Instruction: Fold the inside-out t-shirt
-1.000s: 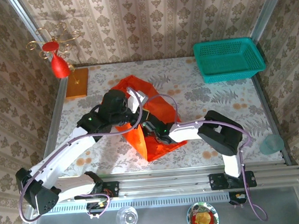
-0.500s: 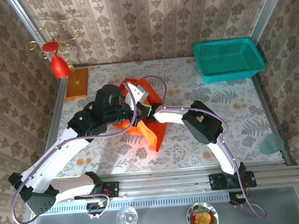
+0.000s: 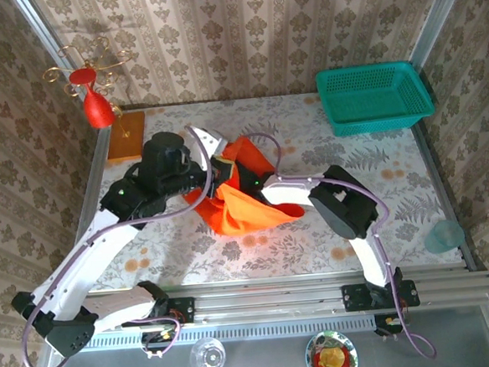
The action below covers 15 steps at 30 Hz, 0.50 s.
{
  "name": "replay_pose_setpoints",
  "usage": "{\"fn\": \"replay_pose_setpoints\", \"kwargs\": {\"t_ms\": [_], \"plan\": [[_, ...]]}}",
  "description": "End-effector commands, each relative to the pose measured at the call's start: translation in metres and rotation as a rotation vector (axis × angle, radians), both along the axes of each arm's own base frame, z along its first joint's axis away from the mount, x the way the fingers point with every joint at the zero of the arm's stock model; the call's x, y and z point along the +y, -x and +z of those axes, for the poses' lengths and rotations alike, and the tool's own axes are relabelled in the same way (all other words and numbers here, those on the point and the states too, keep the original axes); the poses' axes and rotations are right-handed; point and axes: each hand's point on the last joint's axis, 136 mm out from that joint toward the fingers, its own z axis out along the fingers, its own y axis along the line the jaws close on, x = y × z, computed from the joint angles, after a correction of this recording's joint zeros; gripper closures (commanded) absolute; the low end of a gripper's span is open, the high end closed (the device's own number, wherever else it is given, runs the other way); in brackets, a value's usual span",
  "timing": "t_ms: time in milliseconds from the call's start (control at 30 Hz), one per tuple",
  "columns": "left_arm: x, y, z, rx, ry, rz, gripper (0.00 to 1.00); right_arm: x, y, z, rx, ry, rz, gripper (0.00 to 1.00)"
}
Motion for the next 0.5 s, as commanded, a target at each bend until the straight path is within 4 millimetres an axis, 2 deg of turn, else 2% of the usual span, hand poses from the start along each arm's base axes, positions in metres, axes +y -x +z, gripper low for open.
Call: {"fn": "replay_pose_setpoints", "kwargs": {"t_ms": [0,33,167,300,433,467], "plan": [[0.016,-0.027,-0.016,0.027,0.000,0.120,1.00,-0.036,0.033,0.003,0.063,0.047,-0.035,0.98],[0.022,-0.037,-0.025,0.041,-0.011,0.159,1.00,-0.040,0.037,0.010,0.054,0.036,-0.038,1.00],[0.046,-0.070,-0.065,0.109,-0.032,0.273,1.00,-0.043,0.051,0.059,0.004,-0.054,-0.004,1.00],[0.076,-0.101,-0.119,0.172,-0.068,0.380,1.00,-0.041,0.068,0.112,-0.058,-0.159,0.076,1.00],[0.091,-0.118,-0.169,0.295,-0.040,0.424,1.00,-0.040,0.084,0.170,-0.129,-0.279,0.138,1.00],[0.094,-0.120,-0.178,0.315,-0.034,0.431,1.00,-0.042,0.088,0.191,-0.165,-0.319,0.149,1.00]]}}
